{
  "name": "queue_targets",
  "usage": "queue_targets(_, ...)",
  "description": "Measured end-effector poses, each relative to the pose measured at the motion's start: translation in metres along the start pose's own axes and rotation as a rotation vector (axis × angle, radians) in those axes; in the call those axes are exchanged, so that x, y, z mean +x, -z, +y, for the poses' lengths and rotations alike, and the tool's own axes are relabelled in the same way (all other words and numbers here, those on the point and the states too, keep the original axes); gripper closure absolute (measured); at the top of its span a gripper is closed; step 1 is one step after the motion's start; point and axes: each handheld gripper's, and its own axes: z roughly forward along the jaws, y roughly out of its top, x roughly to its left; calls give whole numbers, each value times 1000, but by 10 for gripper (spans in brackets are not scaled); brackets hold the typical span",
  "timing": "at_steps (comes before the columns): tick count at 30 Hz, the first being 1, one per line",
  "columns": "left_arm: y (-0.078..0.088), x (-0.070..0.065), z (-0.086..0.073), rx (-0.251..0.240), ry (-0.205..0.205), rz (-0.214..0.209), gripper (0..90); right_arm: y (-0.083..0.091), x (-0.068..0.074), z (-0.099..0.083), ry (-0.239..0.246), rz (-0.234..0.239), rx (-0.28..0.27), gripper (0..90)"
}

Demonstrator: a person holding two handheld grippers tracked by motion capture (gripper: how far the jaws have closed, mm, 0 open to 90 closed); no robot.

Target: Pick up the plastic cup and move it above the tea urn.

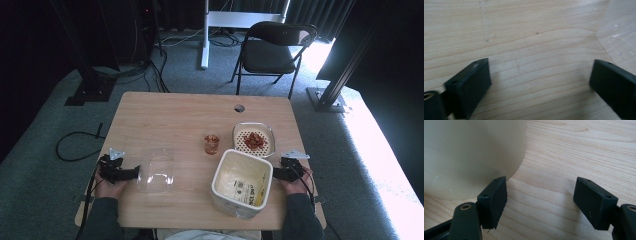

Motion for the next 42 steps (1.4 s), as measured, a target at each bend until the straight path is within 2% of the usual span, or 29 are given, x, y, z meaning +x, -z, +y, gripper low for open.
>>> queue_targets(2,2,-1,0,0,-7,-9,133,0,0,0,0,0,0,262)
queue_targets(6,3,-3,2,10,-13,-14,166,0,0,0,0,0,0,262)
queue_targets(7,4,-3,2,11,-16,-15,231,0,0,0,0,0,0,262)
queue_targets(8,5,-3,2,5,-15,-16,258,0,0,0,1,1,0,262)
queue_targets(11,7,-3,1,1,1,-13,312,0,0,0,3,2,0,261)
queue_targets(12,8,-2,1,-3,13,-26,367,0,0,0,2,2,0,262)
queue_targets(13,9,-1,1,-7,27,-37,385,0,0,0,2,2,0,262)
queue_targets(16,12,0,3,-7,31,-61,398,0,0,0,2,2,0,262)
queue_targets(22,29,-2,20,-94,33,-80,431,1,0,-1,3,3,2,262)
queue_targets(26,38,-8,36,-130,9,-104,434,1,0,-1,3,3,2,261)
queue_targets(30,37,-17,57,-135,-49,-112,438,1,0,-1,2,3,2,261)
queue_targets(33,31,-24,71,-124,-92,-119,438,1,0,-1,3,3,2,261)
queue_targets(36,18,-26,79,-96,-112,-135,432,1,0,-1,3,3,1,262)
queue_targets(39,4,-25,82,-72,-123,-161,422,1,0,-1,3,4,2,261)
queue_targets(40,0,-25,82,-70,-126,-187,402,1,0,-1,4,5,2,261)
queue_targets(42,-5,-27,81,-59,-144,-196,395,1,0,-1,4,5,2,261)
